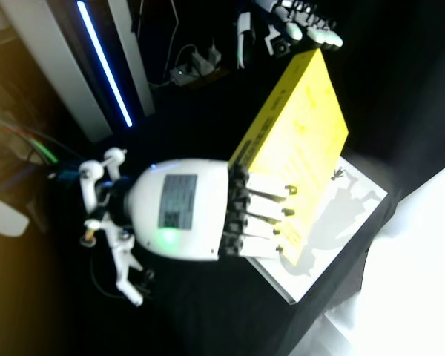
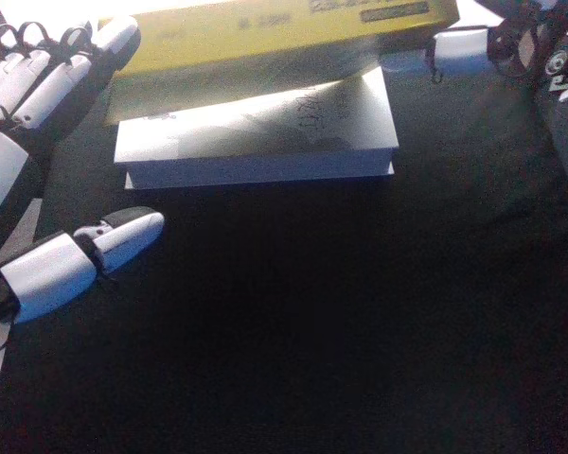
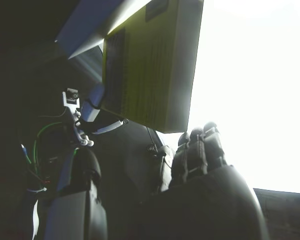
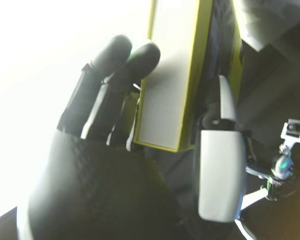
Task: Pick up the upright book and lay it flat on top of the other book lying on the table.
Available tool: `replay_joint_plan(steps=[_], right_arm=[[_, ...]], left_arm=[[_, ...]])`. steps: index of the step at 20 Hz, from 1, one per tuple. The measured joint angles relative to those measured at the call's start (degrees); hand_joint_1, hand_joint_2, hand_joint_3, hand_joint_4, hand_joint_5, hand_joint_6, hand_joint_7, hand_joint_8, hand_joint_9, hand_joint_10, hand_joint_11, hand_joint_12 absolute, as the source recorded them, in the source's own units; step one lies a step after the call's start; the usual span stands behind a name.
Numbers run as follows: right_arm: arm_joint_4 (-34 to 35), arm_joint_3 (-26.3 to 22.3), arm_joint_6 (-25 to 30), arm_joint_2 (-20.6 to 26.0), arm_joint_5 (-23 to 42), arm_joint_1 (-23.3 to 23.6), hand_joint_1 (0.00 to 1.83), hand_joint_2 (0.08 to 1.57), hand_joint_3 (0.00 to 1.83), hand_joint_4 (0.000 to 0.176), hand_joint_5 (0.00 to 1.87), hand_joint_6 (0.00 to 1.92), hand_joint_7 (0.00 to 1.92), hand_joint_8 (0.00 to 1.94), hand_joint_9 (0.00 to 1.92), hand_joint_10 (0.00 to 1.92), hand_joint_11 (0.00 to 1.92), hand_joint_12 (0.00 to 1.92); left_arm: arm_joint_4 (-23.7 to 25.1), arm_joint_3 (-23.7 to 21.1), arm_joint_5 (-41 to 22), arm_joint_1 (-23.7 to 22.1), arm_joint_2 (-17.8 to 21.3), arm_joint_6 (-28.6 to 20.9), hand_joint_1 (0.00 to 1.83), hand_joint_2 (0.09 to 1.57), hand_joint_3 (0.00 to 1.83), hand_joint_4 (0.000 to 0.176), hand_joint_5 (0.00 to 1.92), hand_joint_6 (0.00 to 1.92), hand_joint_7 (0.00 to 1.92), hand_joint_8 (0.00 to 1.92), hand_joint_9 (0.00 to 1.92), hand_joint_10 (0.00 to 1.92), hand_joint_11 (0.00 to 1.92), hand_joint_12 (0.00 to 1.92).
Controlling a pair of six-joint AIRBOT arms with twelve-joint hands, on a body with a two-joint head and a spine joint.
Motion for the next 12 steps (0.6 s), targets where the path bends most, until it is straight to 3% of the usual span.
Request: replay_joint_plan(steps=[2, 3, 5, 6, 7, 8, 9, 10, 11, 12], right_arm=[[1.01, 0.7, 0.35, 0.13, -0.72, 0.0, 1.37, 1.15, 0.0, 0.0, 0.72, 1.22, 0.93, 1.03, 0.94, 1.3, 0.72, 1.61], [1.46, 0.81, 0.44, 0.39, -1.16, 0.0, 1.37, 1.16, 0.0, 0.0, 0.7, 1.24, 0.9, 1.05, 0.95, 1.3, 0.72, 1.63], [2.51, 0.83, 0.39, 1.07, -2.12, -0.13, 1.36, 1.18, 0.0, 0.0, 0.66, 1.28, 0.88, 1.1, 0.93, 1.33, 0.73, 1.63], [2.97, 1.05, 0.42, 1.09, -2.58, -0.15, 1.36, 1.18, 0.0, 0.0, 0.65, 1.3, 0.86, 1.12, 0.91, 1.36, 0.74, 1.64], [3.23, 1.16, 0.42, 1.05, -2.95, -0.15, 1.36, 1.18, 0.0, 0.0, 0.65, 1.32, 0.87, 1.09, 0.92, 1.35, 0.77, 1.63], [3.39, 1.95, 0.17, 0.35, -3.19, -0.15, 1.36, 1.18, 0.0, 0.0, 0.64, 1.32, 0.88, 1.09, 0.92, 1.34, 0.77, 1.62], [3.65, 2.34, 0.04, -0.37, -3.32, -0.15, 1.36, 1.17, 0.0, 0.0, 0.67, 1.27, 0.9, 1.07, 0.92, 1.32, 0.74, 1.62], [4.0, 2.36, -0.39, -0.81, -3.32, -0.15, 1.37, 1.16, 0.0, 0.0, 0.69, 1.24, 0.91, 1.06, 0.93, 1.3, 0.75, 1.6], [4.0, 2.36, -0.76, -1.2, -3.28, -0.15, 1.37, 1.16, 0.0, 0.0, 0.71, 1.23, 0.94, 1.02, 0.93, 1.29, 0.74, 1.59], [4.02, 2.38, -0.83, -1.49, -3.15, -0.15, 1.37, 1.15, 0.0, 0.0, 0.73, 1.21, 0.95, 1.0, 0.94, 1.27, 0.75, 1.59]], left_arm=[[-0.09, 0.0, 0.02, 0.15, 0.0, 0.0, 0.57, 1.15, 0.0, 0.151, 0.0, 0.0, 0.0, 0.0, 0.0, 0.0, 0.0, 0.0], [-0.09, 0.0, 0.04, 0.15, 0.0, 0.0, 0.53, 1.15, 0.0, 0.159, 0.0, 0.0, 0.0, 0.0, 0.0, 0.0, 0.0, 0.0], [-0.13, 0.0, 0.0, 0.15, 0.0, 0.0, 0.56, 1.17, 0.01, 0.131, 0.0, 0.0, 0.0, 0.0, 0.0, 0.0, 0.0, 0.0], [-0.15, 0.0, -0.02, 0.17, 0.0, 0.0, 0.59, 1.17, 0.0, 0.143, 0.0, 0.0, 0.0, 0.0, 0.0, 0.0, 0.0, 0.0], [-0.13, 0.0, -0.07, 0.22, 0.0, 0.0, 0.59, 1.17, 0.0, 0.137, 0.0, 0.0, 0.0, 0.0, 0.0, 0.0, 0.0, 0.0], [-0.11, 0.0, -0.07, 0.22, 0.0, 0.0, 0.58, 1.17, 0.0, 0.142, 0.0, 0.0, 0.0, 0.0, 0.0, 0.0, 0.0, 0.0], [-0.09, 0.0, -0.39, 0.57, 0.0, 0.0, 0.61, 1.18, 0.01, 0.135, 0.0, 0.0, 0.0, 0.0, 0.0, 0.0, 0.0, 0.0], [-0.11, 0.0, -0.46, 0.66, 0.0, -0.02, 0.6, 1.19, 0.01, 0.116, 0.0, 0.0, 0.0, 0.0, 0.0, 0.0, 0.0, 0.0], [-0.11, 0.0, -0.52, 0.76, 0.0, 0.0, 0.58, 1.18, 0.0, 0.122, 0.0, 0.0, 0.0, 0.0, 0.0, 0.0, 0.0, 0.0], [-0.17, 0.0, -0.57, 0.81, 0.0, 0.0, 0.55, 1.19, 0.0, 0.106, 0.0, 0.0, 0.0, 0.0, 0.0, 0.0, 0.0, 0.0]])
